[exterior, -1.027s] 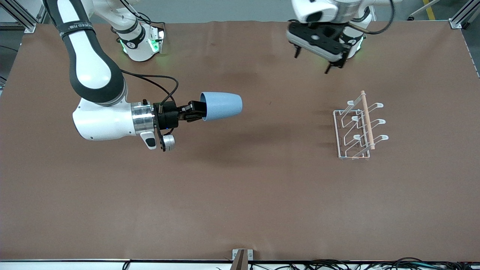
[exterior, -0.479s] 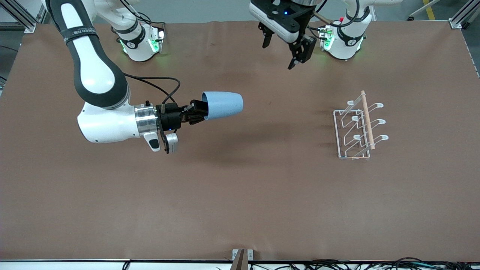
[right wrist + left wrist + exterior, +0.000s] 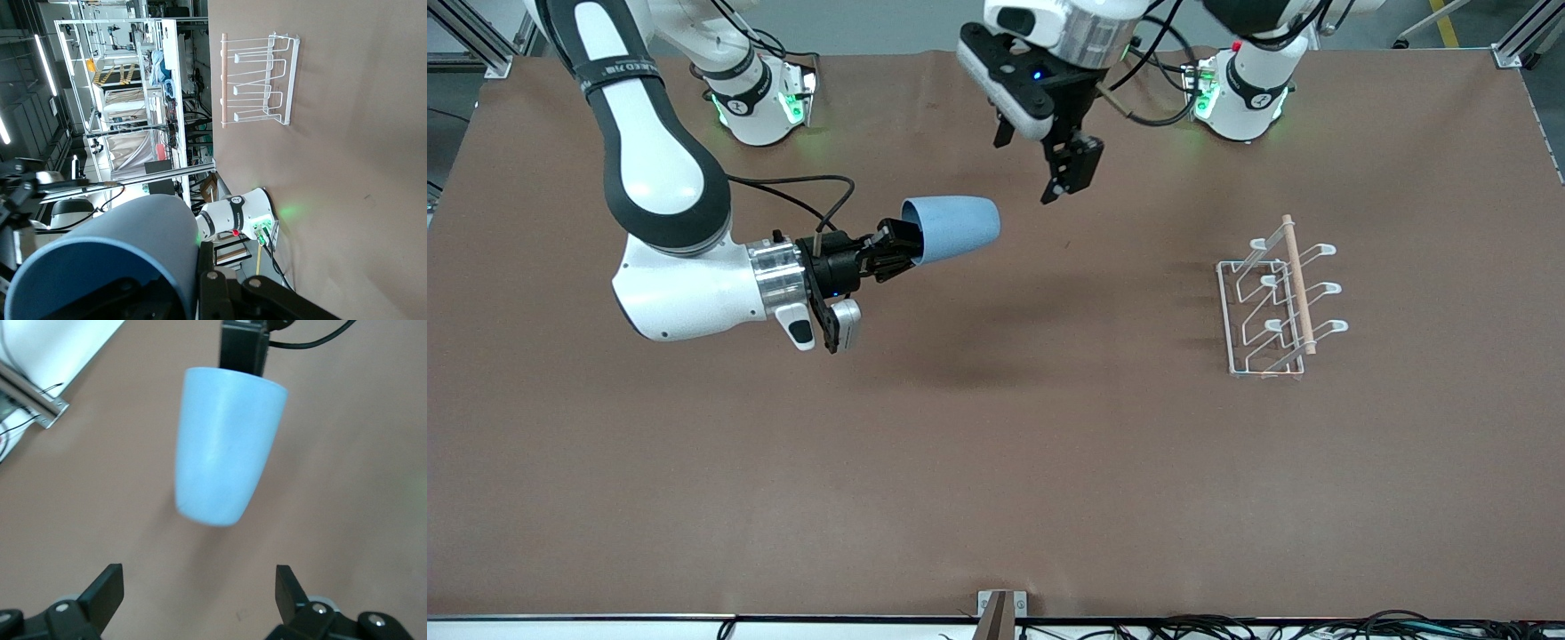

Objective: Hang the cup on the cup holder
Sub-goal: 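Grasp the cup's base with the left gripper beside the right gripper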

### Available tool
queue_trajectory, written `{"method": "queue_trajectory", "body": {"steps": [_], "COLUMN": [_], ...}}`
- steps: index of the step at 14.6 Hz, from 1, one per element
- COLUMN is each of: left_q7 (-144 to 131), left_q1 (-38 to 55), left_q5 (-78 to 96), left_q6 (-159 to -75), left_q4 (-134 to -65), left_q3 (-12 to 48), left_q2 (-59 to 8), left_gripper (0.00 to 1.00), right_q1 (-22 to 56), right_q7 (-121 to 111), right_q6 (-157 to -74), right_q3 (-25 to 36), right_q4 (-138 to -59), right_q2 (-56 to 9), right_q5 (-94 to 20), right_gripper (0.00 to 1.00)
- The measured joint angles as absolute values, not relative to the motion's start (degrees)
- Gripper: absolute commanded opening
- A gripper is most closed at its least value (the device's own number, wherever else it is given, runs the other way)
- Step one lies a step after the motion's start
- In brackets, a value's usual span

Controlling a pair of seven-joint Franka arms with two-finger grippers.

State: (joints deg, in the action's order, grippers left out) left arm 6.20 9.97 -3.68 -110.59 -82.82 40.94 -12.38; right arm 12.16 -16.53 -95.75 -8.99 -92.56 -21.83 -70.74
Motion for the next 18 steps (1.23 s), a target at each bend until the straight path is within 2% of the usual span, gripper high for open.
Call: {"method": "queue_trajectory", "body": {"steps": [4, 11, 18], "left_q7": [6.6, 9.7, 9.9], "left_q1": [11.8, 12.4, 13.8], "left_q5": [-3.7, -6.4, -9.6], "left_q6": [-113.0, -117.1, -122.9], "left_q4": [-82.3, -81.9, -81.9], "left_q3": [40.9, 40.8, 40.9], "left_q2": [-16.1, -17.5, -22.0], "left_gripper": [1.0, 1.0, 1.0], "right_q1": [12.2, 12.2, 12.2], "right_q7": [-15.3, -15.2, -15.2], "right_q6": [-95.5, -95.3, -95.3], "right_q3": [-9.0, -9.0, -9.0], "right_q4": [-92.2, -92.2, -92.2], "right_q2": [-21.8, -21.8, -21.9], "right_q5": [-70.7, -70.7, -70.6], "right_gripper": [0.03, 0.04, 0.04]}}
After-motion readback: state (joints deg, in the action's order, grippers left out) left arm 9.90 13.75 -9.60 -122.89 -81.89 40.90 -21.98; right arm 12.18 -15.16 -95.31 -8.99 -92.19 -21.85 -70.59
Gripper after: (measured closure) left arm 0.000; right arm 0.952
